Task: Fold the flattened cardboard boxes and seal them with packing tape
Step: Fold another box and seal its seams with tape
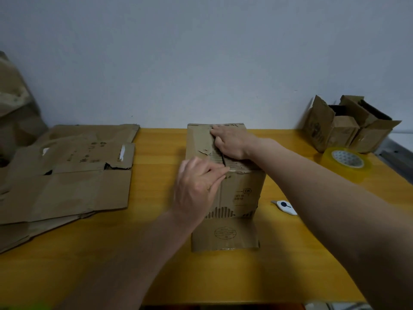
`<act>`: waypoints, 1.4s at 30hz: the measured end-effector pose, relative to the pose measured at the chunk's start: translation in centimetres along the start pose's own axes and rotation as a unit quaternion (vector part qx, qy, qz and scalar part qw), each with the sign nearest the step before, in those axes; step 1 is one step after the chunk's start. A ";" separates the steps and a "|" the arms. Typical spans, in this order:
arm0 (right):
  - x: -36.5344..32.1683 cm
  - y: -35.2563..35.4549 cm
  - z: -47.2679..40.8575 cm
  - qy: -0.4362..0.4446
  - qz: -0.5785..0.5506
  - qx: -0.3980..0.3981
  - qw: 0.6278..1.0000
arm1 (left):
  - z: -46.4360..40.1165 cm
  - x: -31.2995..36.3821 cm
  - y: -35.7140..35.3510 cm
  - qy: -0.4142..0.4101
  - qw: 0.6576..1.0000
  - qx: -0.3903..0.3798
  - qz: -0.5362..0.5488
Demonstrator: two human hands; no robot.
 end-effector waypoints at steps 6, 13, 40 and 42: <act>-1.4 0.5 1.5 0.009 0.070 -0.017 0.997 | 0.1 -0.3 0.0 0.012 1.000 0.018 0.018; -1.9 0.3 1.4 0.028 -0.022 0.013 0.999 | 0.1 0.0 -0.1 0.021 0.999 0.039 0.015; 3.2 1.2 -0.8 -0.024 -0.146 0.126 0.981 | 0.1 0.3 -1.0 0.043 0.996 0.006 -0.074; 4.6 1.4 3.2 -0.038 -0.215 0.184 0.958 | 0.4 0.5 -1.0 0.063 0.996 0.005 -0.070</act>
Point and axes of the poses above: each hand's wrist, its own z-axis away from the middle knuckle, its own y-axis out of the back of the hand, x = y × z, the point moved 4 cm from there along -z, towards the middle knuckle, and after that the axes turned 5 degrees about z, right-handed, at the moved point
